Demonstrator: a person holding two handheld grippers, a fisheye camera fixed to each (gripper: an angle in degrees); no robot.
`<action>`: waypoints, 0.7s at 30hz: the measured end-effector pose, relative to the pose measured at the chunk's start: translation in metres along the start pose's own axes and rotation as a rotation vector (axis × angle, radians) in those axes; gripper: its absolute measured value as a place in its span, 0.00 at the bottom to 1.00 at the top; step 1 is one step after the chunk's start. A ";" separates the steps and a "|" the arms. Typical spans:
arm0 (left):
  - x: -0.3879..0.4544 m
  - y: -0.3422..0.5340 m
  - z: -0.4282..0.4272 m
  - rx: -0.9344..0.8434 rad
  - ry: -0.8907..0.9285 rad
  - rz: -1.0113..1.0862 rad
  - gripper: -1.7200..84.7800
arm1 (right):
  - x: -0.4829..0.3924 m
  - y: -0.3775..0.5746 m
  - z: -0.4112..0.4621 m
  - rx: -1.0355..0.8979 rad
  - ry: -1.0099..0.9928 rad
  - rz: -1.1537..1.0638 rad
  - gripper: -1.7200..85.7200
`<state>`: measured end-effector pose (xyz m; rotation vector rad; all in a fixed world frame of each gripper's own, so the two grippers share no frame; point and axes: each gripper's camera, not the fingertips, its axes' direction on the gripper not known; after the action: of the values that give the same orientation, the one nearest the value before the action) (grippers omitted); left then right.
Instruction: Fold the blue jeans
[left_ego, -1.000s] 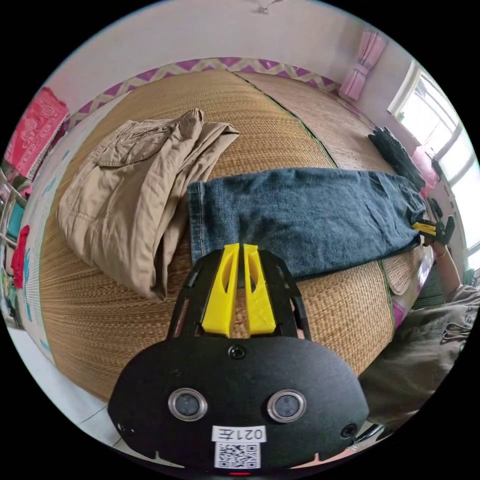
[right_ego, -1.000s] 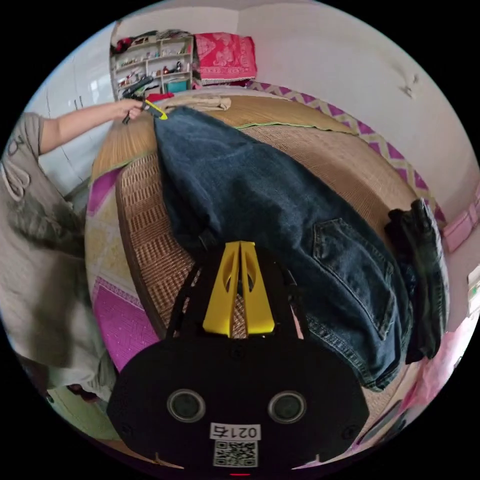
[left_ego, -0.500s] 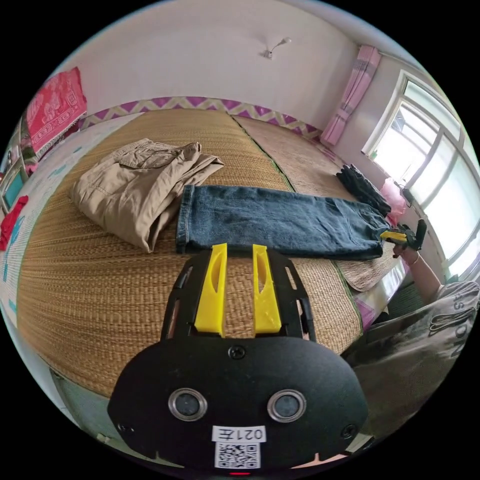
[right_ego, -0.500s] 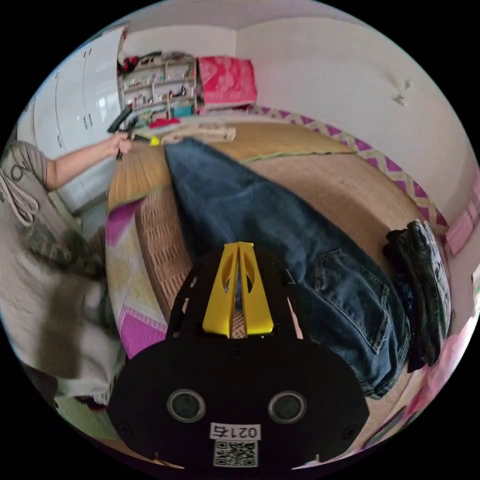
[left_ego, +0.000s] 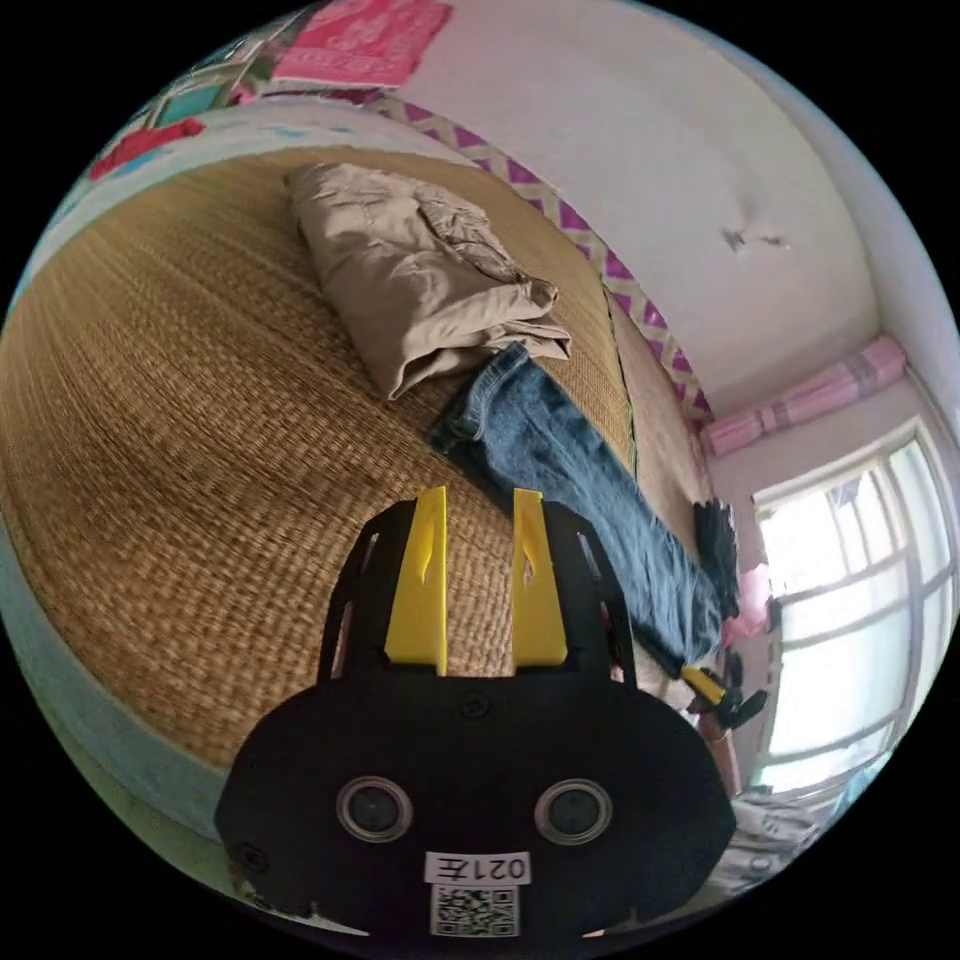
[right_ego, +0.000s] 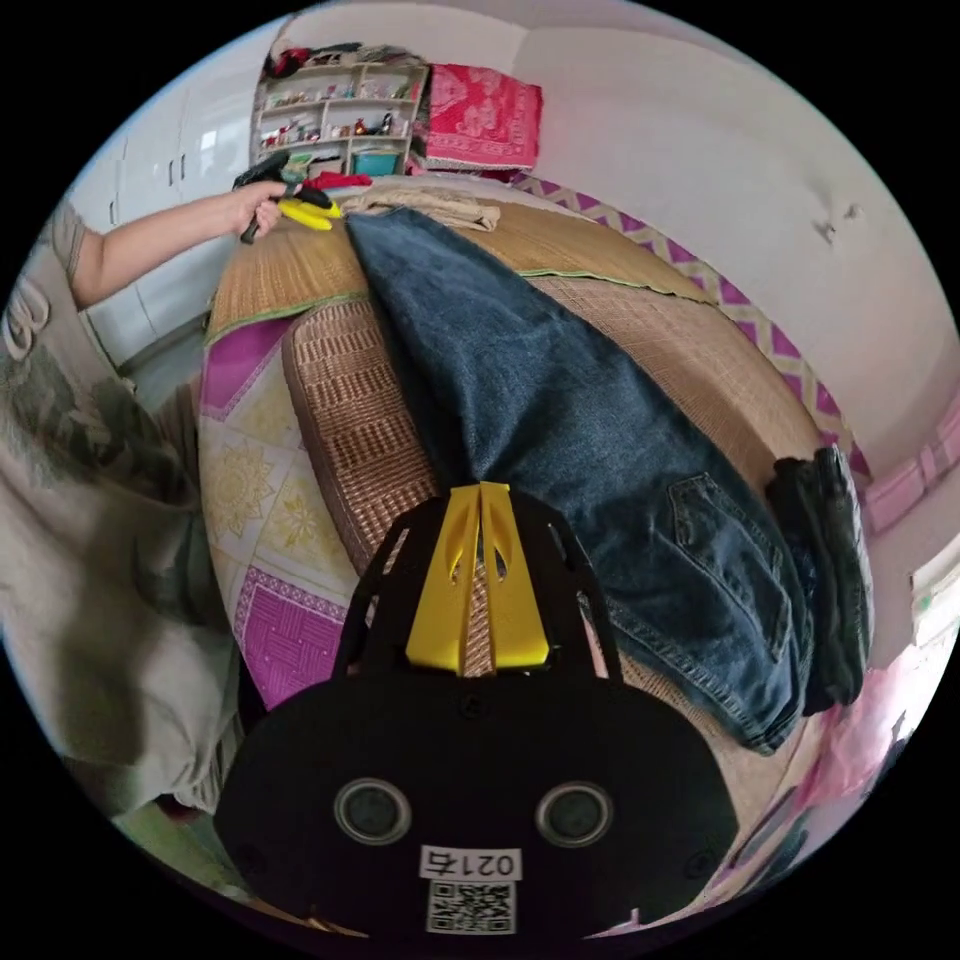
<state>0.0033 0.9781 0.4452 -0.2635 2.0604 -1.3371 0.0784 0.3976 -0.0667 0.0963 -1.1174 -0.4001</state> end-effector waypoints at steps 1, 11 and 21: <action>-0.005 -0.002 0.002 0.006 0.015 -0.021 0.13 | 0.002 0.006 -0.005 0.001 -0.037 0.020 0.01; -0.068 -0.022 0.010 0.137 0.137 -0.208 0.05 | 0.012 0.087 -0.072 0.256 -0.119 0.246 0.01; 0.196 -0.004 -0.084 0.367 0.178 0.547 0.01 | 0.031 0.202 -0.119 0.346 -0.017 0.474 0.01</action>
<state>-0.1991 0.9415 0.3894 0.5584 1.7883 -1.3776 0.2491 0.5584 -0.0381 0.1278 -1.1766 0.2177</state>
